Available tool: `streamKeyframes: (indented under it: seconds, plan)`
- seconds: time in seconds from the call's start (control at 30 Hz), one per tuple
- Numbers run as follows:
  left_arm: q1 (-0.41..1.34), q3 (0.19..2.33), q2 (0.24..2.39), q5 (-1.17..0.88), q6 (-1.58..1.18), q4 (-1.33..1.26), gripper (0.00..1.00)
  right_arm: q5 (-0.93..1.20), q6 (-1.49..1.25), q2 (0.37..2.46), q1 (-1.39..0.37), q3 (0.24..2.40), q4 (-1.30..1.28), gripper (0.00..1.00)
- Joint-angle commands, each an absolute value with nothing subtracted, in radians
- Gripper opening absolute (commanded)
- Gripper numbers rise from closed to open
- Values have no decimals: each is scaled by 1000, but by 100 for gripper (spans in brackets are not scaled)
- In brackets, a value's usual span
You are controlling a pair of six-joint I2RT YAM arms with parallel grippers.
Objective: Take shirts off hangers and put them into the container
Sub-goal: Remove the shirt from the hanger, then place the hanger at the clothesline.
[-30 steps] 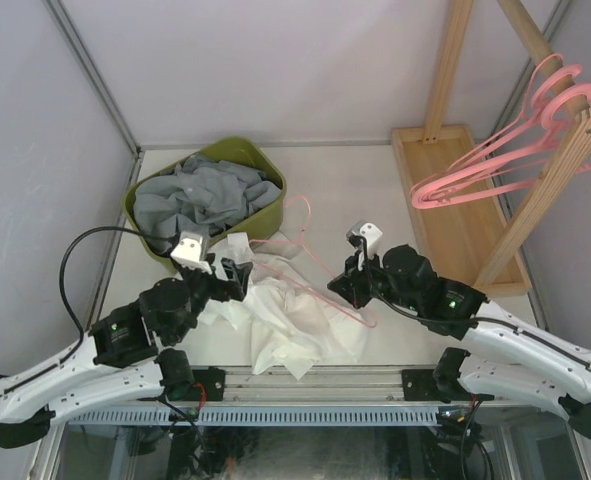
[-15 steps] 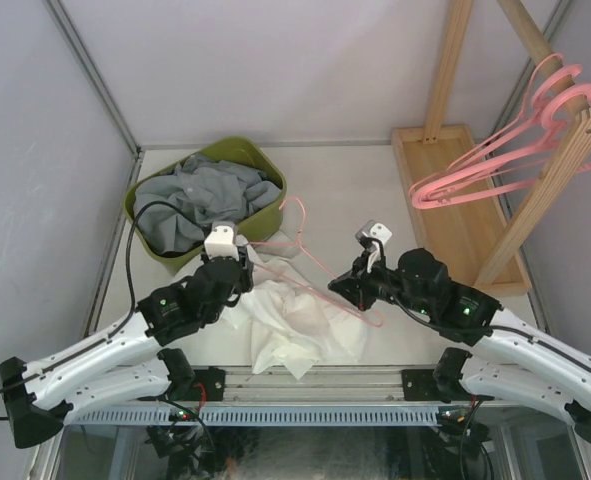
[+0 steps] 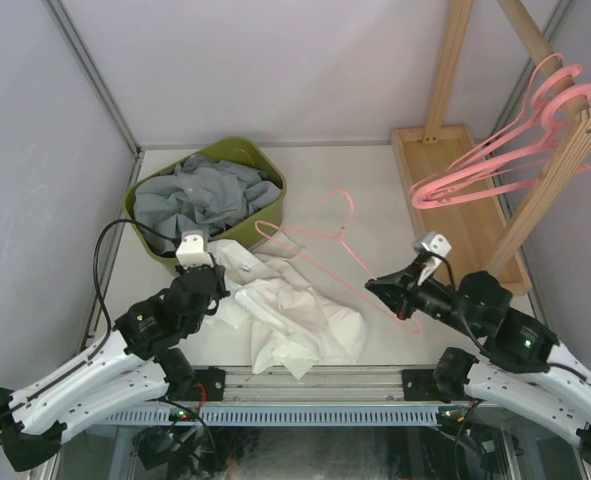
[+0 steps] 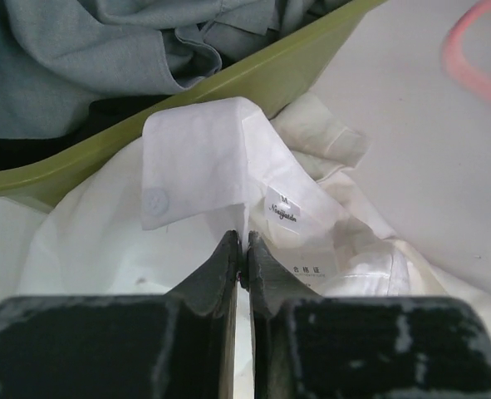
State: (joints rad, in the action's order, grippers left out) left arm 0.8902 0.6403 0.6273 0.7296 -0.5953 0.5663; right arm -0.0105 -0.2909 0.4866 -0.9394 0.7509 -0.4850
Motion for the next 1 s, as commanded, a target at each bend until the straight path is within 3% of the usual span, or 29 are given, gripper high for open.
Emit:
streamKeyframes:
  seconds: [0.0,0.03,0.1,0.13,0.23,0.3,0.47,0.63,0.97]
  plan:
    - [882,618,624,645,-581,491,12,-86,-273,408,-933,765,-492,0]
    - [882,622,629,600,-564,463,20,-107,-275,406,-933,765,-481,0]
    - [882,643,640,515,-553,411,59,-165,-299,417,-933,765,-447,0]
    - [882,659,647,478,-552,385,68,-187,-306,432,-934,764,-421,0]
    - [884,715,676,389,-531,326,80,-227,-350,508,-934,779,-341,0]
    - [911,744,690,380,-488,281,83,-257,-387,581,-937,808,-311,0]
    - [1147,702,672,547,-249,47,84,-531,-503,806,-1010,922,-331,0]
    - [1280,667,717,588,-148,-101,86,-808,-522,966,-1126,1006,-302,0]
    - [1398,584,794,552,9,-408,86,-1111,-891,1252,-1150,1300,-656,0]
